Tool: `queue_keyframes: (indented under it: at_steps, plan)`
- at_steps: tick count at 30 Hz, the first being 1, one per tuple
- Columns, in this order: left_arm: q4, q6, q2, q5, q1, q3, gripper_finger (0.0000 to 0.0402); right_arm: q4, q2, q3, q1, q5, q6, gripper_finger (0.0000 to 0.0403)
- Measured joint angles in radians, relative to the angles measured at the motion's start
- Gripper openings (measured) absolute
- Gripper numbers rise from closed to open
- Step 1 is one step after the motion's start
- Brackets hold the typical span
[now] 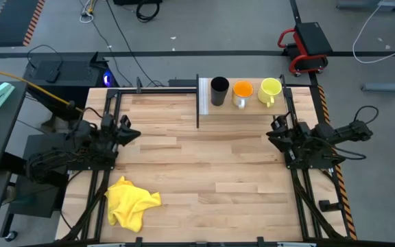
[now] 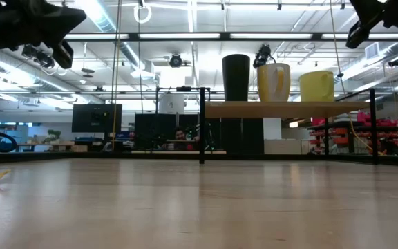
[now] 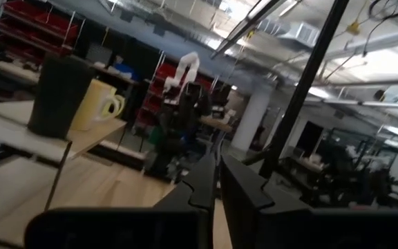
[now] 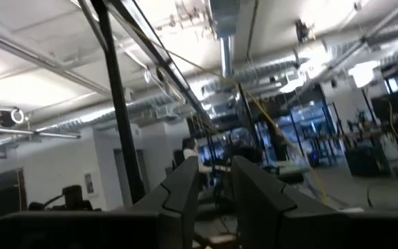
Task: Stack small to large cups/mugs on shelf
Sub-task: Return to Home Position
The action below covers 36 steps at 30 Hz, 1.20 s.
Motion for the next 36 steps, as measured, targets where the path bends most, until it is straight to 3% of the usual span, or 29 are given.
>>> queue_keyframes:
  at_steps: [19, 29, 36]
  plan:
    - [-0.258, 0.122, 0.001, -0.019, 0.000, 0.000, 0.0034, -0.346, 0.000, 0.000, -0.045, 0.005, 0.004, 0.0098]
    - [-0.275, 0.147, 0.001, -0.019, 0.000, 0.000, 0.0023, -0.422, 0.000, 0.000, -0.045, 0.005, -0.055, 0.0098]
    - [-0.273, 0.148, 0.001, -0.019, 0.000, 0.000, 0.0031, -0.451, 0.000, 0.000, -0.045, 0.005, 0.020, 0.0098]
